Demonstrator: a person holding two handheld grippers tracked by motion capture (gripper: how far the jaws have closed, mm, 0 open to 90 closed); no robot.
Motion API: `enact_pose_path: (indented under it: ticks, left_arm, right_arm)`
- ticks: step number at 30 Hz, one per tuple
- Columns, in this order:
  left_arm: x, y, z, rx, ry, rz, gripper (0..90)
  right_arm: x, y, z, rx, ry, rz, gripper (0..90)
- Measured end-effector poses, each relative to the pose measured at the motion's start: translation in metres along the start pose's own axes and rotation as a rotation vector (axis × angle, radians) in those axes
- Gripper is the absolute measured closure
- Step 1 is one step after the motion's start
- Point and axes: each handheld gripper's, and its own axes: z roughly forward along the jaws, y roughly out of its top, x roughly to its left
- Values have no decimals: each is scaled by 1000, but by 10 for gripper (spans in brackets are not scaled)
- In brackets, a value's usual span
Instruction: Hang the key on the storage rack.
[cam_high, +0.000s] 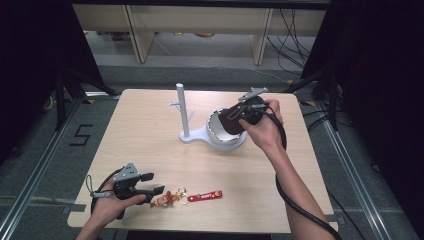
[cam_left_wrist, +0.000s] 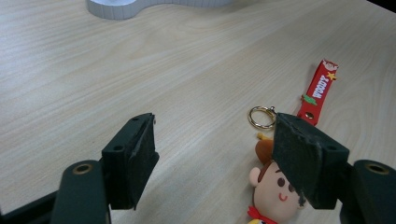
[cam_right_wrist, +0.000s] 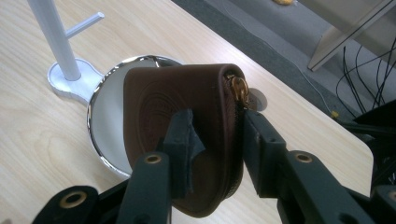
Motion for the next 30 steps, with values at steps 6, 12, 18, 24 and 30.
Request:
enact_pose_path:
  ticks: [6, 12, 18, 24, 30]
  left_arm:
    - [0, -1, 1, 8, -12, -3, 293]
    - [0, -1, 1, -1, -13, 1, 294]
    - [-1, 0, 1, 1, -12, 3, 294]
    - [-1, -1, 1, -6, -14, -2, 294]
    - [0, -1, 1, -2, -13, 0, 294]
  right_arm:
    - [8, 5, 15, 6, -4, -39, 657]
    - [14, 7, 24, 24, -20, -70, 653]
    - [20, 5, 33, 40, -27, -118, 644]
    - [27, 1, 48, 87, -5, -160, 610]
    - [28, -3, 54, 80, 37, -136, 519]
